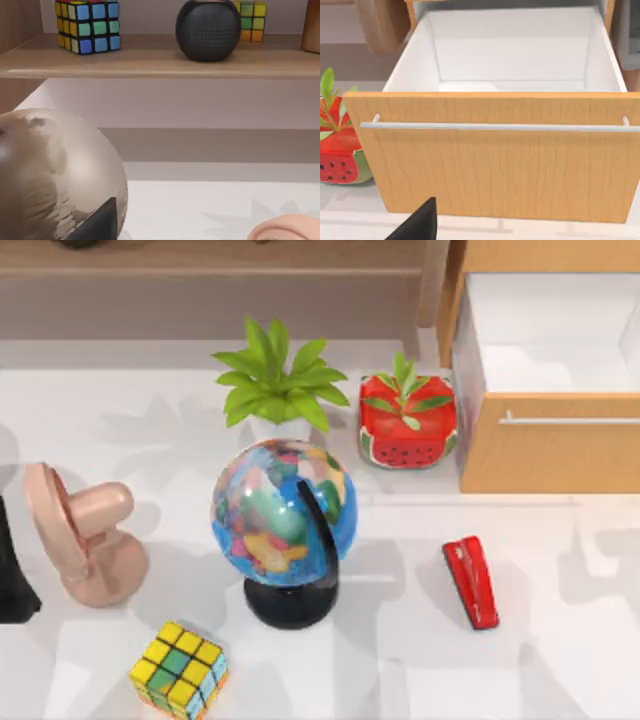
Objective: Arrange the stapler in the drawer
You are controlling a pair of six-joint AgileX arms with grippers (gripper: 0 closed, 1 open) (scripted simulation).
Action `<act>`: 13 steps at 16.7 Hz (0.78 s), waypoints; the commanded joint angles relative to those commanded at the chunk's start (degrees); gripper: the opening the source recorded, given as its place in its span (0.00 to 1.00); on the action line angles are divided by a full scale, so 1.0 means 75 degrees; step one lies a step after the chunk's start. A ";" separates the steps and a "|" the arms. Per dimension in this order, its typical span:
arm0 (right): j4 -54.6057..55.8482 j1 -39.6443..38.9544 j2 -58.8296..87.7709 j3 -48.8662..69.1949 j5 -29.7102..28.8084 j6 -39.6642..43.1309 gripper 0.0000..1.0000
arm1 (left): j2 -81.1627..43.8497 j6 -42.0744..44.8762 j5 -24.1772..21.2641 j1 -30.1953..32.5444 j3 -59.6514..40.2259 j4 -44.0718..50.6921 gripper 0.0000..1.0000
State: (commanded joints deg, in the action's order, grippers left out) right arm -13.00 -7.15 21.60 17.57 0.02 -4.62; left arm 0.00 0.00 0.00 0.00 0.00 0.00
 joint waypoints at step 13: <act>-0.4903 -0.2695 0.9798 0.6636 0.0009 -0.1744 1.00 | 0.0000 0.0000 0.0000 0.0000 0.0000 0.0000 1.00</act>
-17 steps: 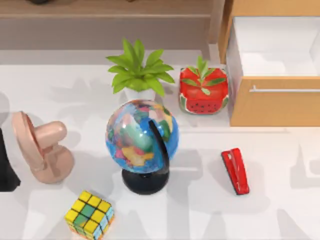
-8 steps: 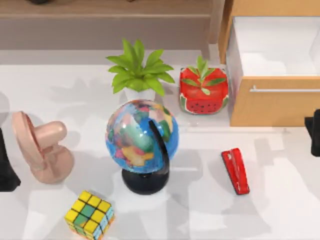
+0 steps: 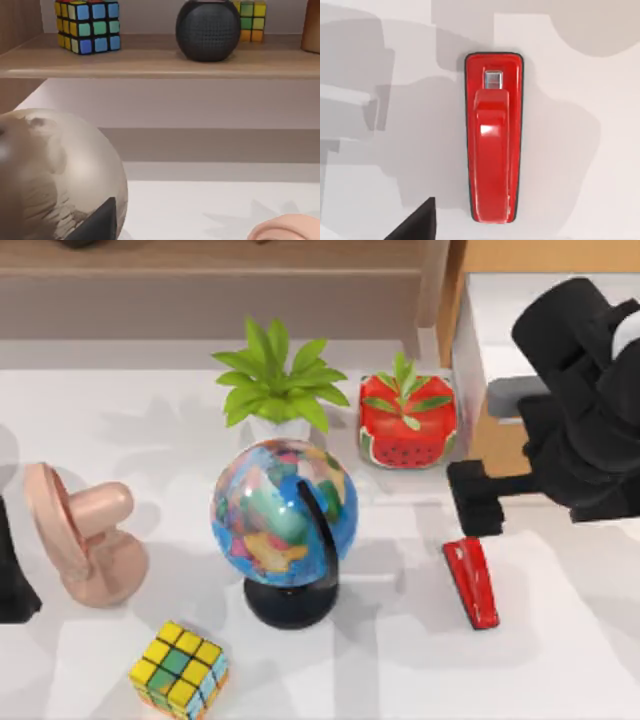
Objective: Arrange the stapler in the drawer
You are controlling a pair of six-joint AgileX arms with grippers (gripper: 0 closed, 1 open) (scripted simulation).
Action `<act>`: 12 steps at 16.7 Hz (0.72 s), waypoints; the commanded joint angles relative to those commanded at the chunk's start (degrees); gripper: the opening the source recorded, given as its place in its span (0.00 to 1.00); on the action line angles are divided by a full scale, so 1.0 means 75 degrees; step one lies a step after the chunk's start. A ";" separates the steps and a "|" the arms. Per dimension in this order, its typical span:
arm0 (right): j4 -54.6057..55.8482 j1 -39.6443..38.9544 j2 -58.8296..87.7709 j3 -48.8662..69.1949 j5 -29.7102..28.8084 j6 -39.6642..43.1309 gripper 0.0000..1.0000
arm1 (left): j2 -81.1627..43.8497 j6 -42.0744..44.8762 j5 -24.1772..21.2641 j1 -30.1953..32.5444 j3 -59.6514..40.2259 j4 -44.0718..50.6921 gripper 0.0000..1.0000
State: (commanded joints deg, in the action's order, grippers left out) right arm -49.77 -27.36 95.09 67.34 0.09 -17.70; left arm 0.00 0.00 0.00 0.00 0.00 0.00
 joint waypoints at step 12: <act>-0.1021 -0.0555 0.2029 0.1392 0.0003 -0.0366 1.00 | 0.0000 0.0000 0.0000 0.0000 0.0000 0.0000 1.00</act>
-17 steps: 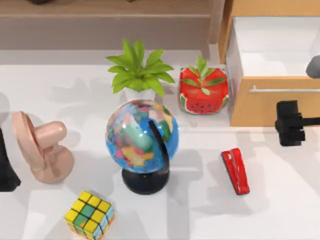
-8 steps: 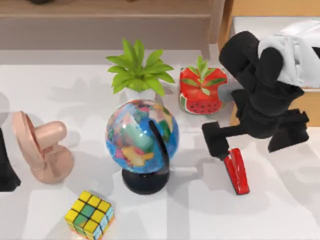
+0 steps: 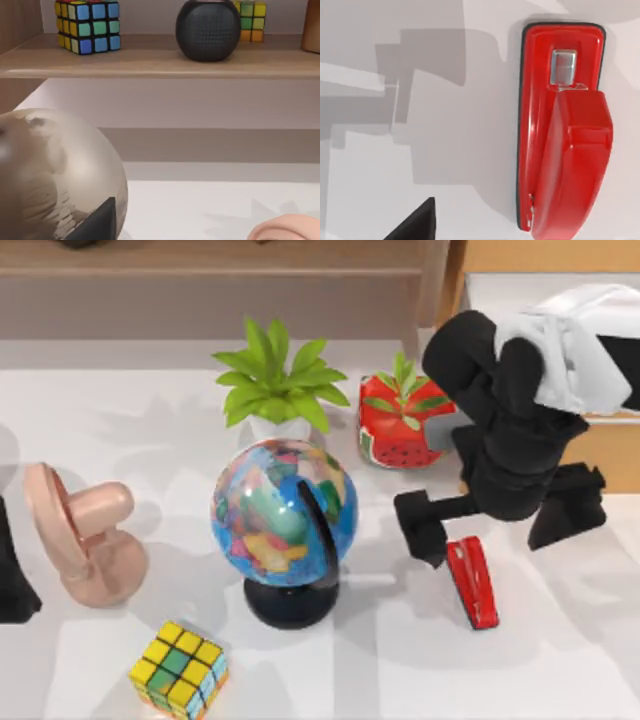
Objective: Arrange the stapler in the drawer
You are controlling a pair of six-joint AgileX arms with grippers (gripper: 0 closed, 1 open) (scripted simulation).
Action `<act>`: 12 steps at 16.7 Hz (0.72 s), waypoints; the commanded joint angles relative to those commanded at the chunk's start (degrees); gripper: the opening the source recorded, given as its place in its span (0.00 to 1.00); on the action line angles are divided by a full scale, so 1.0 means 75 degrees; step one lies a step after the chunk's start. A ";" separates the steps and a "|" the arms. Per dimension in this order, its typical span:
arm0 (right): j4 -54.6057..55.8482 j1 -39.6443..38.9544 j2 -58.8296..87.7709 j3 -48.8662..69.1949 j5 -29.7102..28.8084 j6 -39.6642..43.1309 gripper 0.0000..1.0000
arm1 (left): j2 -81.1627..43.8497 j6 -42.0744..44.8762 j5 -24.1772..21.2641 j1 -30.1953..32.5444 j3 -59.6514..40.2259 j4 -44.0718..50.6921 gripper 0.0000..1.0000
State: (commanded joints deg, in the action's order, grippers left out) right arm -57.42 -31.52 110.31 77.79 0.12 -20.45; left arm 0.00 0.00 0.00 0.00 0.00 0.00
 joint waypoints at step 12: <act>0.1350 -0.0043 0.0586 -0.0765 -0.0005 -0.0033 0.92 | 0.0000 0.0000 0.0000 0.0000 0.0000 0.0000 1.00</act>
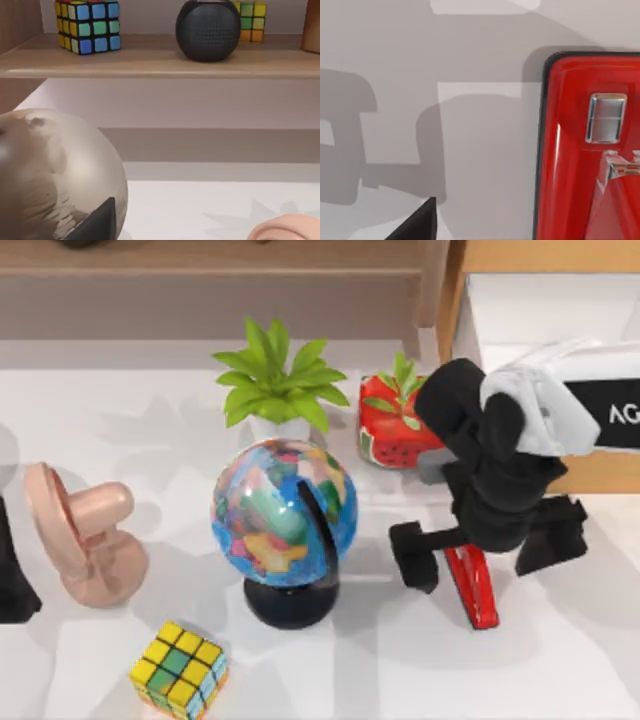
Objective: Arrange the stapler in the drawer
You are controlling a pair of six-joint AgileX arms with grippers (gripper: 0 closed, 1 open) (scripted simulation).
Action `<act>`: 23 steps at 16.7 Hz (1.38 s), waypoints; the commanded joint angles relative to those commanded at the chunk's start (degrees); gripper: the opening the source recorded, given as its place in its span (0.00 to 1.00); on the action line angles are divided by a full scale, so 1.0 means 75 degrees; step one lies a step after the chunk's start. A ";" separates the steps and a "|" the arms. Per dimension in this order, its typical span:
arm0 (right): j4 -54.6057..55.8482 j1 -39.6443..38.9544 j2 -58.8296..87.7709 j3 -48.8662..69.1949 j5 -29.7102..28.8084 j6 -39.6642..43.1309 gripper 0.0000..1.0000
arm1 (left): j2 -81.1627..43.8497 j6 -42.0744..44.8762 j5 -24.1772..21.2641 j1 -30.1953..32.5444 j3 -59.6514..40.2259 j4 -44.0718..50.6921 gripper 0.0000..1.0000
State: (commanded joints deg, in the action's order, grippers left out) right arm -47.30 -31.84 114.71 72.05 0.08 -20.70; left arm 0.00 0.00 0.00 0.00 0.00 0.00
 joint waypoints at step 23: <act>-0.0125 0.0017 -0.0071 0.0069 -0.0009 0.0000 0.00 | 0.0000 0.0000 0.0000 0.0000 0.0000 0.0000 1.00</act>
State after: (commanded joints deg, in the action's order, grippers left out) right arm -48.24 -31.71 114.17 72.57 0.01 -20.69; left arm 0.00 0.00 0.00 0.00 0.00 0.00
